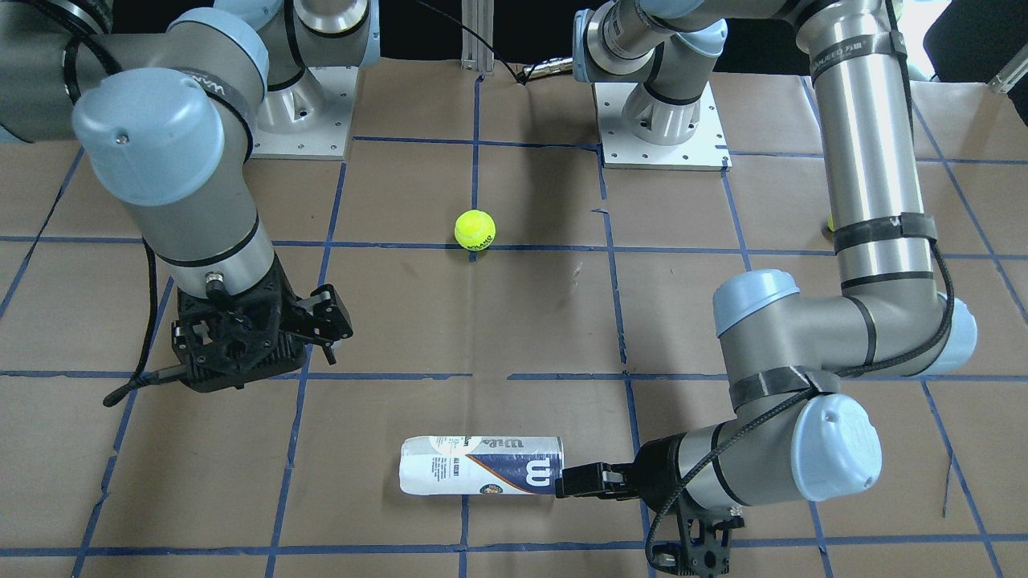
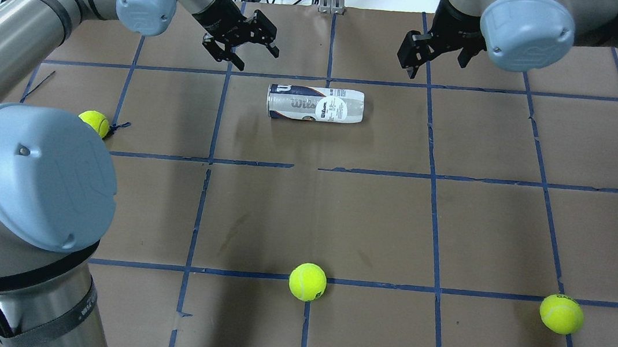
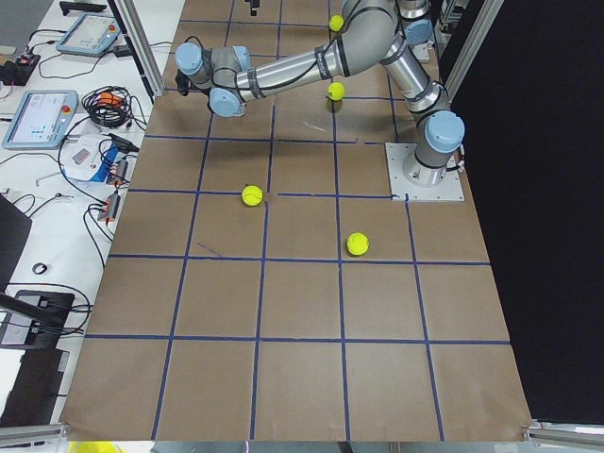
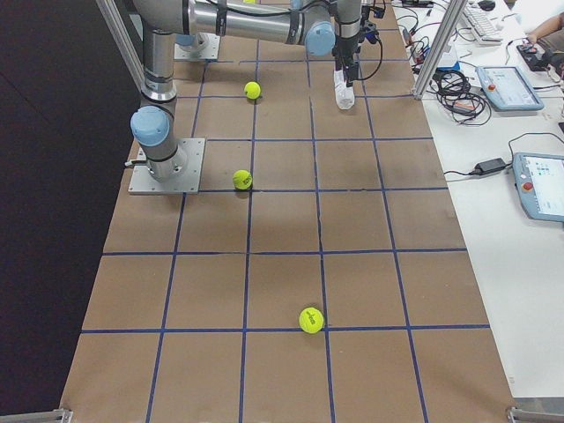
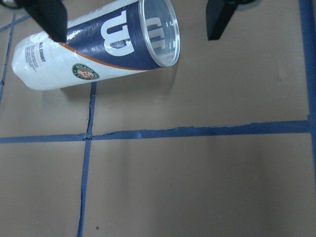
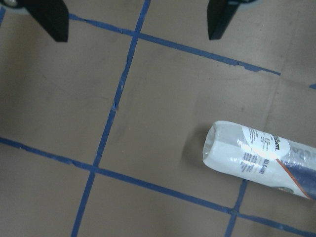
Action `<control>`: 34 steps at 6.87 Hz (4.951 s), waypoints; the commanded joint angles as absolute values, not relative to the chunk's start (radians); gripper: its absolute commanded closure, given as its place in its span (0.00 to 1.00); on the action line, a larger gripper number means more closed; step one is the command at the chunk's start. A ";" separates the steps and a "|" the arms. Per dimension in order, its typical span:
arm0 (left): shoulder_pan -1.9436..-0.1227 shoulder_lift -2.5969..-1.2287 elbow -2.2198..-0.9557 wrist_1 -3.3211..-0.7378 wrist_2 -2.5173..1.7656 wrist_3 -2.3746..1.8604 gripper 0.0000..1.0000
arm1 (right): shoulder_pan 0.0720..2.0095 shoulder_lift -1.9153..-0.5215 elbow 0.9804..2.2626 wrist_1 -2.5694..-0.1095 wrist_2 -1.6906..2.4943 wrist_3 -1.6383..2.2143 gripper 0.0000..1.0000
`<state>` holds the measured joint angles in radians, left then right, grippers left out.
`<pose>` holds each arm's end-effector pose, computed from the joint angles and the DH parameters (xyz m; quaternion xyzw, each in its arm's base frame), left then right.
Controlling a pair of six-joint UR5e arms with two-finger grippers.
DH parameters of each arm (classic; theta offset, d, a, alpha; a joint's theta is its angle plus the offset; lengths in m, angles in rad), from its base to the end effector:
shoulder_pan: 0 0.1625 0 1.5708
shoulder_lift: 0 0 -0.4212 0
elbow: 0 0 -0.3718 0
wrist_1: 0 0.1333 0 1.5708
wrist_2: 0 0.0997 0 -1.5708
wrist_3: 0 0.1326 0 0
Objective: Lift up tennis ball bucket
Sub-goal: 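Move the left gripper to the can's open end while the right gripper withdraws, then grasp the can's open end with the left gripper and tilt it up, then rotate the can upright with the left gripper and set it down, then open the left gripper and raise it away from the can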
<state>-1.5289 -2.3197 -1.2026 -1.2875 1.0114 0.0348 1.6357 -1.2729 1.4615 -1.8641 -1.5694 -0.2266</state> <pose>-0.1733 -0.7281 0.2113 0.0168 -0.9599 -0.0362 0.2773 0.1722 -0.5919 0.3740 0.1451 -0.9880 0.0522 0.0035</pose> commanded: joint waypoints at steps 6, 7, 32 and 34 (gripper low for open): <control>-1.559 -2.333 -1.289 -1.342 0.810 0.040 0.84 | 1.543 -1.359 1.566 -1.789 -1.571 -0.213 0.00; -1.560 -2.318 -1.290 -1.353 0.808 0.040 1.00 | 1.543 -1.361 1.566 -1.790 -1.571 -0.213 0.00; -1.672 -1.708 -1.354 -1.646 1.565 0.038 0.00 | 1.551 -1.358 1.572 -1.782 -1.552 -0.061 0.00; -1.635 -1.648 -1.429 -1.620 1.565 0.034 0.00 | 1.548 -1.353 1.565 -1.792 -1.551 -0.055 0.00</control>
